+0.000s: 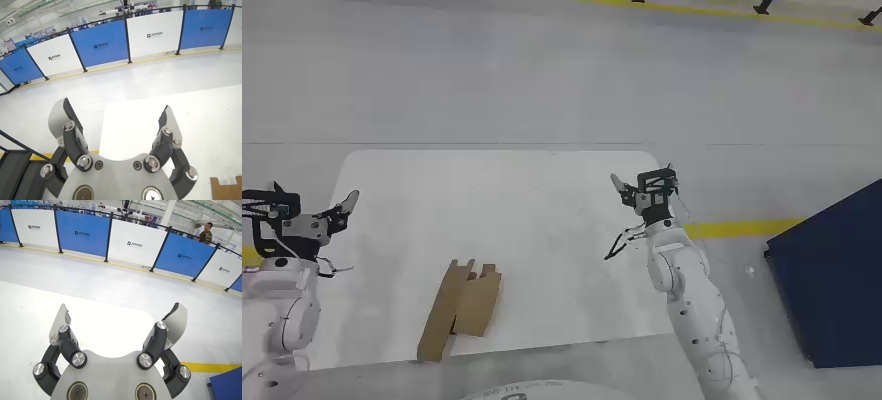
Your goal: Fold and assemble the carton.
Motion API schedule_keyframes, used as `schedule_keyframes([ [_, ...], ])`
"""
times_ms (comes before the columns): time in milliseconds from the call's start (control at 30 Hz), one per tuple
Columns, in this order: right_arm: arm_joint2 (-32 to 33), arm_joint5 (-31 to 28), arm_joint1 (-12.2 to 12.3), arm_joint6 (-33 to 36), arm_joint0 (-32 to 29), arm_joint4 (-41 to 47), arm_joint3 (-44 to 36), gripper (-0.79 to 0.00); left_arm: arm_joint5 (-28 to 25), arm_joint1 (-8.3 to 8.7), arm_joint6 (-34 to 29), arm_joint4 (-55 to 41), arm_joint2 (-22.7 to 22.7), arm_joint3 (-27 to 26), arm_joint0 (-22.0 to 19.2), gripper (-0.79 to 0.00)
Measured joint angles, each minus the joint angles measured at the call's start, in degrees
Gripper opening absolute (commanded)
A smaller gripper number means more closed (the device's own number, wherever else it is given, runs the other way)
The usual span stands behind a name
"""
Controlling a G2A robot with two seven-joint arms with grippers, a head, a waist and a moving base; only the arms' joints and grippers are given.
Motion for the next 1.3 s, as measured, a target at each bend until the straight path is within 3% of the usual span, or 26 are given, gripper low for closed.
schedule_keyframes([
  [133,0.0,0.0,0.0,0.0,0.0,0.0,0.0,0.0,-7.0,0.58,4.29,10.12,2.38,0.08,2.6,0.0],
  [300,0.0,0.0,0.0,0.0,0.0,0.0,0.0,0.0,-14.55,1.61,13.78,18.62,0.89,-0.76,6.74,0.0],
  [600,0.0,0.0,0.0,0.0,0.0,0.0,0.0,0.0,-14.87,1.68,14.53,18.32,0.5,-0.81,7.01,0.0],
  [767,0.0,0.0,0.0,0.0,0.0,0.0,0.0,0.0,-19.73,2.47,16.86,30.92,4.31,-0.27,7.67,0.0],
  [833,0.0,0.0,0.0,0.0,0.0,0.0,0.0,0.0,-19.97,2.95,20.31,37.3,4.98,0.05,9.32,0.0],
  [1200,0.0,0.0,0.0,0.0,0.0,0.0,0.0,0.0,-19.02,5.41,37.54,52.91,2.03,-1.9,21.54,0.0],
  [1300,0.0,0.0,0.0,0.0,0.0,0.0,0.0,0.0,-16.3,5.89,37.88,58.68,1.94,-2.33,24.04,0.0],
])
